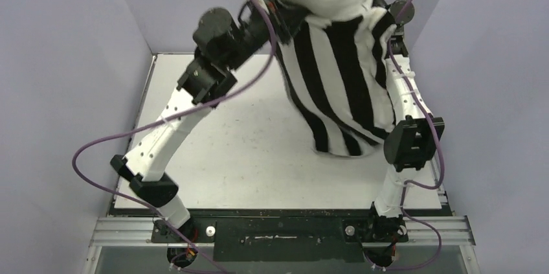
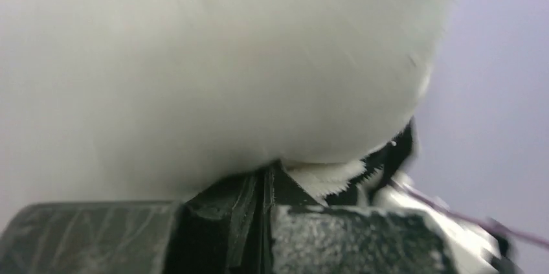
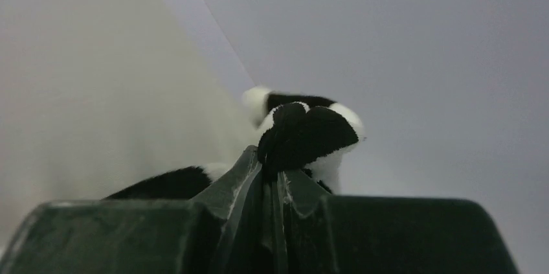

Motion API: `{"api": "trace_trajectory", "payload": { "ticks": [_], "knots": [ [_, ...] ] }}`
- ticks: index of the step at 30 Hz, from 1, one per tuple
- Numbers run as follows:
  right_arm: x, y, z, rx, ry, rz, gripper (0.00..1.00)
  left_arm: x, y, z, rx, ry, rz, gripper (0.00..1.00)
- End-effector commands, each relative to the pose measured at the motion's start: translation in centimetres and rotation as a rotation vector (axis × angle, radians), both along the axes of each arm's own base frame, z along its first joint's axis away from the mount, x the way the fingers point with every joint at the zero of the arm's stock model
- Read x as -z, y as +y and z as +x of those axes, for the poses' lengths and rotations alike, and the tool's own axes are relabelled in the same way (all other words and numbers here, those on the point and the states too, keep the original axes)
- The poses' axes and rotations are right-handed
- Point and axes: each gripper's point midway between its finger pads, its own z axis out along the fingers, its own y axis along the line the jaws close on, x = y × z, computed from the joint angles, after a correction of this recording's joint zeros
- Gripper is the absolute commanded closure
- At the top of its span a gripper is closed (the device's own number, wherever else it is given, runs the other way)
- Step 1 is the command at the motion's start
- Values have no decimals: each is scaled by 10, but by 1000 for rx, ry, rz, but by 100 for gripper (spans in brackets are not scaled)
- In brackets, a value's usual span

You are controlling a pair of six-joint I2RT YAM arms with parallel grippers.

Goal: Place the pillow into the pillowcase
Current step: Stuff the pillow into the pillowcase.

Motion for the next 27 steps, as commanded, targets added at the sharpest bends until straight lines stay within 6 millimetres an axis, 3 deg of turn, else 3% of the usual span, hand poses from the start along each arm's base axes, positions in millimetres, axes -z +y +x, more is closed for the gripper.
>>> {"api": "trace_trajectory", "payload": {
  "ticks": [1, 3, 4, 5, 6, 8, 9, 10, 13, 16, 19, 22, 26, 27],
  "knots": [
    [-29, 35, -87, 32, -226, -58, 100, -107, 134, 82, -262, -121, -297, 100],
    [-41, 31, -77, 74, -233, -48, 100, -105, 130, 80, -213, -102, -293, 100],
    [-53, 25, -69, 80, -240, -28, 100, -100, 114, 68, -151, -89, -280, 100],
    [-66, 18, -62, 80, -246, 2, 100, -95, 95, 49, -97, -87, -258, 100],
    [-76, 10, -51, 81, -248, 36, 100, -94, 77, 14, -45, -103, -242, 100],
    [-97, -5, -39, 86, -271, 93, 100, -75, 42, -36, 14, -141, -226, 100],
    [-104, -13, -35, 92, -283, 114, 100, -66, 32, -50, 38, -152, -230, 100],
    [-104, -20, -31, 77, -269, 140, 100, -58, 30, -53, 30, -142, -220, 100],
    [-87, -28, -36, 42, -269, 133, 100, -53, 56, -9, -186, -144, -132, 100],
    [-57, -19, -41, 110, -246, 38, 100, -71, 95, 40, -277, -178, -154, 100],
    [-40, -1, -51, 61, -265, -75, 100, -88, 123, 69, -343, -226, -168, 100],
    [-23, 10, -58, 6, -256, -122, 100, -92, 134, 93, -383, -284, -133, 100],
    [-4, 18, -46, 74, -239, -193, 100, -90, 149, 136, -392, -321, -107, 100],
    [2, 22, -44, 73, -228, -215, 100, -99, 152, 134, -388, -351, -108, 100]
  ]
}}
